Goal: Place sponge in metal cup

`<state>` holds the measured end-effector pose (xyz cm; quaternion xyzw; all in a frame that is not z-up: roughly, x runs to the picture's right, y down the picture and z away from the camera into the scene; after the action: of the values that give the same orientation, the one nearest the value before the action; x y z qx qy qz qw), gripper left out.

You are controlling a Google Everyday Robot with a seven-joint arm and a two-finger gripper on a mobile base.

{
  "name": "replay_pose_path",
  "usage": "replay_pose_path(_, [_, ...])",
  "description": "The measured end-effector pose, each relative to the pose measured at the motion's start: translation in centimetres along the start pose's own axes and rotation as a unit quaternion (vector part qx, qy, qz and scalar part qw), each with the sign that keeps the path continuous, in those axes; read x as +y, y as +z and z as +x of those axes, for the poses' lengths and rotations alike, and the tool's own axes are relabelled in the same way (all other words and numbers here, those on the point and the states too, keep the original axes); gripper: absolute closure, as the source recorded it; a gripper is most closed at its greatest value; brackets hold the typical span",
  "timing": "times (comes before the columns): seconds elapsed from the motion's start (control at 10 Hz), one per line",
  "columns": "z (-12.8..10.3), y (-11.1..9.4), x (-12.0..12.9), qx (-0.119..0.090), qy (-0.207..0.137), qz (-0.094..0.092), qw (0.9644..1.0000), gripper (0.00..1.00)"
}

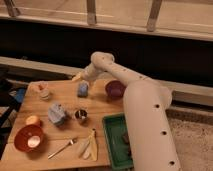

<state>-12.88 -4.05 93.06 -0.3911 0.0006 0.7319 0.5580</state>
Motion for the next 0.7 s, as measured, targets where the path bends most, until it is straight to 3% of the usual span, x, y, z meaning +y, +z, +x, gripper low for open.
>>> replay_pose_path(0.7, [0.2,3.6,-1.7,0.032,0.016,-0.01,0.9993,0.25])
